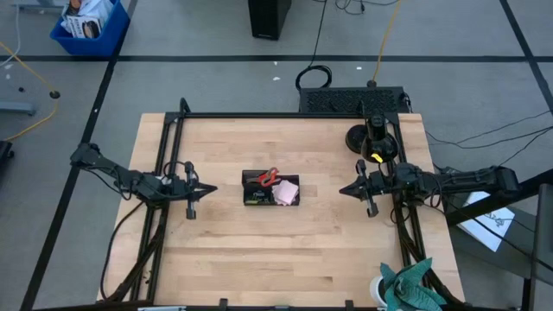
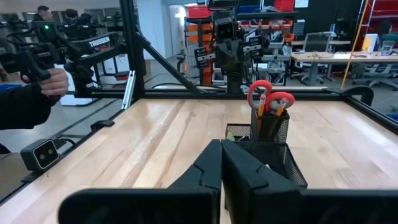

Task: Pick and place office supplies into organizer
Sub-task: Return to Home Position

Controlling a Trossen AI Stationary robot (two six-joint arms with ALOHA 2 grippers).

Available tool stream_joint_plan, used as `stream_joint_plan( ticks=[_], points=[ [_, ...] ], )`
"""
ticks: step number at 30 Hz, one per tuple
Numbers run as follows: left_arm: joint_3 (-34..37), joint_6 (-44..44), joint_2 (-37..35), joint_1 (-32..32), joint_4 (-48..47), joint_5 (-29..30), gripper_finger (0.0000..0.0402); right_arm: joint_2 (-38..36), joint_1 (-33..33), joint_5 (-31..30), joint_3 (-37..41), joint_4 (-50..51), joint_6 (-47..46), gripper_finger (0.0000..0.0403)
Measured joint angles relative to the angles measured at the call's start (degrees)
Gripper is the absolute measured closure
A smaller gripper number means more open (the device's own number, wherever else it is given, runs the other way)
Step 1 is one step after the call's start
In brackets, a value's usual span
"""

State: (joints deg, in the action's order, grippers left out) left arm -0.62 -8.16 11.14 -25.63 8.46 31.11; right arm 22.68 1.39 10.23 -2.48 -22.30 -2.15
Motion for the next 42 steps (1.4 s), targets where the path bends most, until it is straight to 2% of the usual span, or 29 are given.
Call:
stream_joint_plan(
  ticks=[12, 25, 35, 42],
  points=[
    [0.0, 2.3, 0.0, -0.02, -1.47, -2.55, 0.0396, 0.02, 0.0, -1.21, 0.0, 0.3, -1.1, 0.0403],
    [0.0, 7.35, 0.09, 0.0, -2.27, -2.62, 0.0396, 0.0, 0.0, -1.21, 0.02, 0.71, -4.13, 0.0403],
    [0.0, 11.82, 0.09, -0.02, -2.65, -2.62, 0.0396, 0.01, 0.0, -1.21, 0.01, 0.78, -1.74, 0.0403],
    [0.0, 11.1, 0.11, -0.01, -2.67, -2.62, 0.0396, 0.02, 0.0, -1.21, 0.0, 0.76, -1.66, 0.0403]
  ],
)
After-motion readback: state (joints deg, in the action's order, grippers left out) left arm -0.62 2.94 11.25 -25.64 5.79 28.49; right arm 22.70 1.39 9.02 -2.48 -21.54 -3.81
